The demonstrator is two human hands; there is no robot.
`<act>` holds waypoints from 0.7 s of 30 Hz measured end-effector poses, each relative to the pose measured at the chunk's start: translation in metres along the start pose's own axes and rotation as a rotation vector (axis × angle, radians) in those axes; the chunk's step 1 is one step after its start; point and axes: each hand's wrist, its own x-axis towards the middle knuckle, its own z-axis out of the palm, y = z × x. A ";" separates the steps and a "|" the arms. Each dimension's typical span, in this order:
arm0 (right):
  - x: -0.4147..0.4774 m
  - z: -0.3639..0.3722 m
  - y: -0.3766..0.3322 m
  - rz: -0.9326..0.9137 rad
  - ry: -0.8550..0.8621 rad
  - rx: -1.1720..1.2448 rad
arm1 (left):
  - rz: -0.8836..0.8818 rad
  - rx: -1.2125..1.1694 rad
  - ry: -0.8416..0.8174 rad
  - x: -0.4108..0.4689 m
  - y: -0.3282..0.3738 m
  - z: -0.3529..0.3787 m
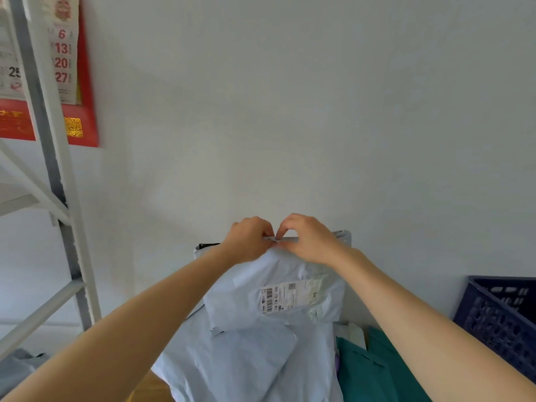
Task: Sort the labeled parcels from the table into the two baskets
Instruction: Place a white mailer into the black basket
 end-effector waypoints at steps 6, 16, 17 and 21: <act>0.005 0.001 -0.005 0.050 -0.038 0.010 | 0.001 0.002 0.012 -0.001 -0.005 -0.007; 0.006 -0.006 -0.001 0.087 -0.056 -0.089 | 0.072 0.121 0.107 -0.001 -0.001 -0.013; 0.007 -0.006 -0.002 0.088 -0.047 -0.122 | 0.080 0.154 0.165 -0.001 -0.001 -0.013; 0.006 -0.016 0.003 0.139 0.056 -0.128 | 0.042 0.174 0.466 -0.005 -0.009 -0.020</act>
